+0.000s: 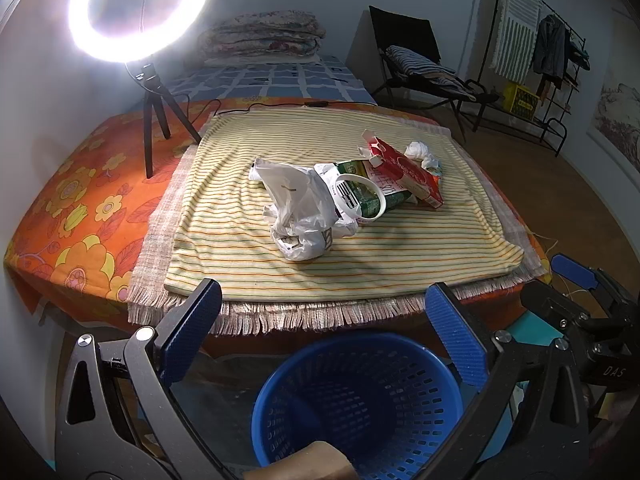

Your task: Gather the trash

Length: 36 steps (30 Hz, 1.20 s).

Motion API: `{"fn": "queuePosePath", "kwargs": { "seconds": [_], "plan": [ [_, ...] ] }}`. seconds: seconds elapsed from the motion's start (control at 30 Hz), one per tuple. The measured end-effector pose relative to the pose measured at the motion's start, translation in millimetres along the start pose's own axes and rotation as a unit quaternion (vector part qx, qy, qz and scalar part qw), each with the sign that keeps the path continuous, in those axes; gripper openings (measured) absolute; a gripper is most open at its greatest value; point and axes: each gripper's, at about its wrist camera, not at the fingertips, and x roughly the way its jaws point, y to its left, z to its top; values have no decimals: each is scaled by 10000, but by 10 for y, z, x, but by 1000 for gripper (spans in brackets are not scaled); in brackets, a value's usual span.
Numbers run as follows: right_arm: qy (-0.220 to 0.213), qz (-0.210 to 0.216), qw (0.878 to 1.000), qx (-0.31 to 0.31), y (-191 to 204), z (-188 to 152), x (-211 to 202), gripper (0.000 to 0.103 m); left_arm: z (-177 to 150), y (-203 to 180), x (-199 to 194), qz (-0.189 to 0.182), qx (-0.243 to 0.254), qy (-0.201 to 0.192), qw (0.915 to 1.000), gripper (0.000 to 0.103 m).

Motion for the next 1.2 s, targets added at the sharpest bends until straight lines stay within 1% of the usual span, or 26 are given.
{"fn": "queuePosePath", "kwargs": {
  "seconds": [1.2],
  "plan": [
    [47,58,10000,34,-1,-2,12,103,0,2,6,0,-4,20,10000,103]
  ]
}}
